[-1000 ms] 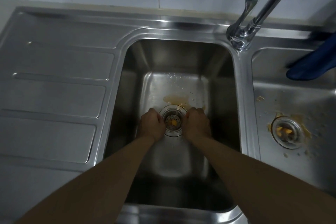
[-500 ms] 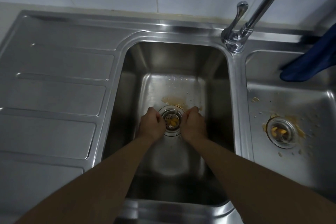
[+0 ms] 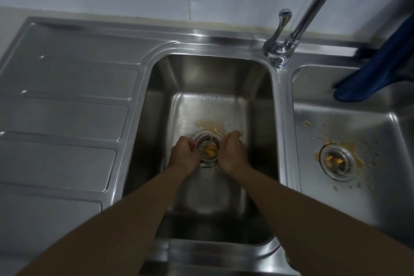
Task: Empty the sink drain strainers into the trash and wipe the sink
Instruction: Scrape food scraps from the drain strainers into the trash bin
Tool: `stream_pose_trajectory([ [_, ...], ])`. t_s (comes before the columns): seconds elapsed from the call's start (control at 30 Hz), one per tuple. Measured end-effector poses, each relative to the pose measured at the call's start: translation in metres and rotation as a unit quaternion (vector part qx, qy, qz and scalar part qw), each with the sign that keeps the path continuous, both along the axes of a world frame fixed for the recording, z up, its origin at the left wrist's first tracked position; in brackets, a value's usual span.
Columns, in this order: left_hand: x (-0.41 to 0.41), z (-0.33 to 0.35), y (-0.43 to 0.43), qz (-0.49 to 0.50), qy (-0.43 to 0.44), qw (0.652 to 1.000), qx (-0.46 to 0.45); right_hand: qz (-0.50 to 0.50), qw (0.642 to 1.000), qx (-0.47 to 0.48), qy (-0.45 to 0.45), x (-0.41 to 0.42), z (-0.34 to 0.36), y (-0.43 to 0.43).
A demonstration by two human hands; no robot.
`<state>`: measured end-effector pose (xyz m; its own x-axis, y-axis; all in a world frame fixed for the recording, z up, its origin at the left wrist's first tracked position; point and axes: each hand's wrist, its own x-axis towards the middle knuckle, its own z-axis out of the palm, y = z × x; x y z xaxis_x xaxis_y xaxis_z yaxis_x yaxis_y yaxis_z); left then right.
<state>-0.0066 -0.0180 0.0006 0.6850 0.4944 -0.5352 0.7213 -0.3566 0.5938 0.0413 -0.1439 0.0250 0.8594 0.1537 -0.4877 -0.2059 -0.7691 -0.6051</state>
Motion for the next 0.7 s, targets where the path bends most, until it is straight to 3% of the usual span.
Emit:
stream_pose_trajectory([
  [0.33, -0.007, 0.051, 0.007, 0.008, -0.056, 0.997, -0.057, -0.007, 0.999, 0.035, -0.019, 0.004, 0.035, -0.013],
  [0.7, -0.024, 0.15, -0.013, -0.001, -0.103, 0.994, -0.041, 0.03, 0.994, 0.056, -0.09, -0.003, 0.117, -0.045],
])
